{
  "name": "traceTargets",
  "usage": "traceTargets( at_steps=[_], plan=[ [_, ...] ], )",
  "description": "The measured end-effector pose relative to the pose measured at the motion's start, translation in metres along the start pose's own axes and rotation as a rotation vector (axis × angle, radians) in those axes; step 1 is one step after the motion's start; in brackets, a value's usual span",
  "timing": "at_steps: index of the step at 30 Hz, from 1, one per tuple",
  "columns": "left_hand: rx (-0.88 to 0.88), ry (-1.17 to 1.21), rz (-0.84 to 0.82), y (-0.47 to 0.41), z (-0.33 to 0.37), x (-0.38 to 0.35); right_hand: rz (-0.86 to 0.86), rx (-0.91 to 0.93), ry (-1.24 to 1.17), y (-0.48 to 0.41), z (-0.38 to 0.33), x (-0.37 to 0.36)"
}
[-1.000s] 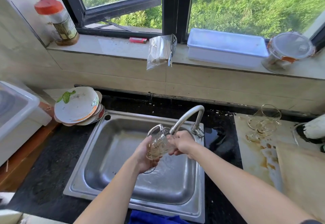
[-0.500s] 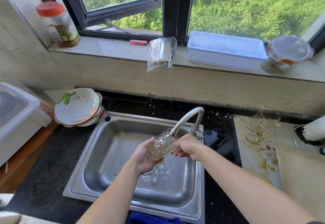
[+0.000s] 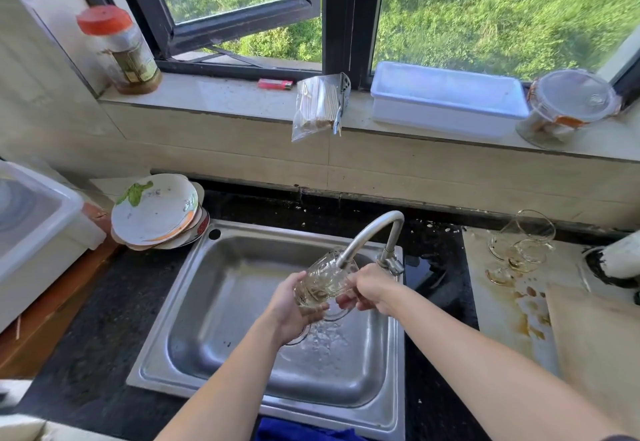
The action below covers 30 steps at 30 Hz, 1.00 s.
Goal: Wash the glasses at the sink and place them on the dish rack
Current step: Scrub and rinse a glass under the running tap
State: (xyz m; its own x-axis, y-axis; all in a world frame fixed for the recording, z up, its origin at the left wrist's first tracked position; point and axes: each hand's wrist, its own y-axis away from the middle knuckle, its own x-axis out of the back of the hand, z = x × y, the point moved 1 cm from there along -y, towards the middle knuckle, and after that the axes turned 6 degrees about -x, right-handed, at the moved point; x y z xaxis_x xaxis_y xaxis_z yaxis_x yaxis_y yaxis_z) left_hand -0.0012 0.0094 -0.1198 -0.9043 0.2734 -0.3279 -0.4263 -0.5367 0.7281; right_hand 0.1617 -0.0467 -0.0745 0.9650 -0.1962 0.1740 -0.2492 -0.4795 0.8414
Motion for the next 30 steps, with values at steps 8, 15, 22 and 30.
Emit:
traceTargets(
  at_steps=[8,15,22,30],
  plan=[
    [0.133,-0.132,-0.068,-0.001,-0.003,0.001,-0.119,0.024,0.044,0.006,-0.006,0.004],
    [0.081,0.111,-0.084,0.004,0.006,-0.003,-0.11,0.022,0.071,-0.001,-0.003,0.004],
    [-0.033,0.444,-0.056,0.0,0.009,0.0,-0.026,0.056,-0.039,0.004,-0.001,-0.004],
    [-0.059,0.481,-0.133,0.004,0.006,0.002,-0.125,-0.052,-0.059,0.004,-0.003,-0.001]
  ],
)
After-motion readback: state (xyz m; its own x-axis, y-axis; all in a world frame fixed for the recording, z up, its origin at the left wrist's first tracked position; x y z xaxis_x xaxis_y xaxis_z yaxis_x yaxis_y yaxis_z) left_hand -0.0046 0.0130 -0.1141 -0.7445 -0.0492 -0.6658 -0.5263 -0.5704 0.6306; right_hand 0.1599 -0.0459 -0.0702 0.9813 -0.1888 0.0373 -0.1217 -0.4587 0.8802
